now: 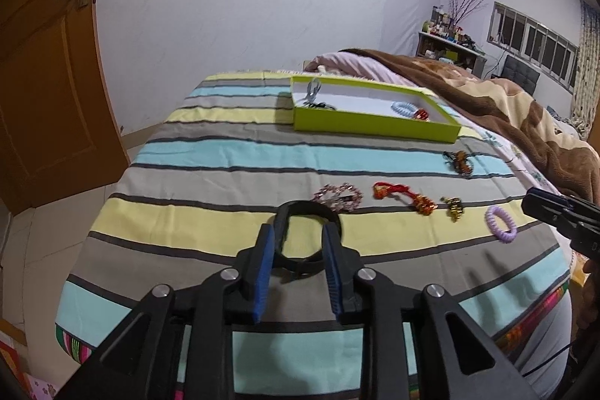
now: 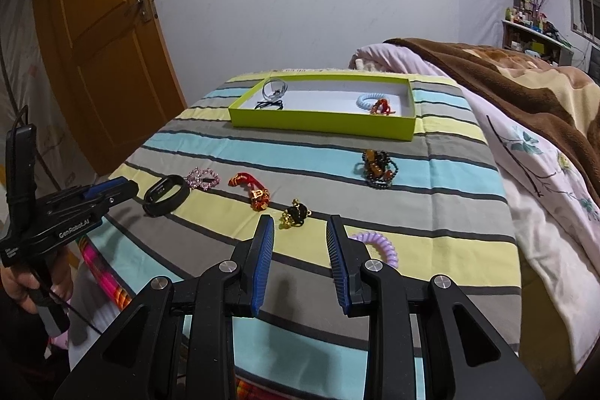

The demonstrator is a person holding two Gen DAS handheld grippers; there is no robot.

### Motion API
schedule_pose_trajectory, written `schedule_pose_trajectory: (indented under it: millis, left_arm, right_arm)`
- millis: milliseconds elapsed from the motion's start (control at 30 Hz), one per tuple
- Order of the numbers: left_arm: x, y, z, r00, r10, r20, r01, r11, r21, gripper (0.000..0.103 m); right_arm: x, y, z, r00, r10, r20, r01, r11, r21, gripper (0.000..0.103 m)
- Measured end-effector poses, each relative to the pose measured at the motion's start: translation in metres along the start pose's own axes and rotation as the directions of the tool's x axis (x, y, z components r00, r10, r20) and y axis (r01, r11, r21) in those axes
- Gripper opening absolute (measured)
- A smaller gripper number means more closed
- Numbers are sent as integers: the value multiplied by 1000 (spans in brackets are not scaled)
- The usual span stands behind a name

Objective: Organize jewelry
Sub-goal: 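Withdraw from the box and close the left gripper on the black wristband, then lift the black wristband with the left gripper while the right gripper grasps the black-gold charm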

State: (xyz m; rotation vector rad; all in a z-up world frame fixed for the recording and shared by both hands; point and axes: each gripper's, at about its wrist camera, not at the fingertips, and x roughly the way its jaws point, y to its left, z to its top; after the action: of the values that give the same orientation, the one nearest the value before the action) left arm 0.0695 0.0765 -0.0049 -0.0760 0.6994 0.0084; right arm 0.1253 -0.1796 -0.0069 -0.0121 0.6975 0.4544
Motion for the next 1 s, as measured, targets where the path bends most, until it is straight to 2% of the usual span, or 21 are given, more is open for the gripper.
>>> schedule_pose_trajectory:
  millis: [300,733,933,1000]
  left_arm:
    - [24,9,-4,998,12,-56,-13,1000,-17,29]
    - [42,5,1,996,14,-87,-16,1000,-18,29]
    - [45,0,2,995,46,-83,-47,999,-4,26]
    - [44,-2,2,996,49,-81,-49,999,-2,22]
  right_arm:
    - [34,5,5,999,6,-53,-6,1000,-17,30]
    - [79,3,9,989,-21,-144,19,1000,-15,30]
    - [87,6,12,986,-40,-163,36,999,-30,30]
    - [88,9,11,985,-55,-164,47,998,-51,30]
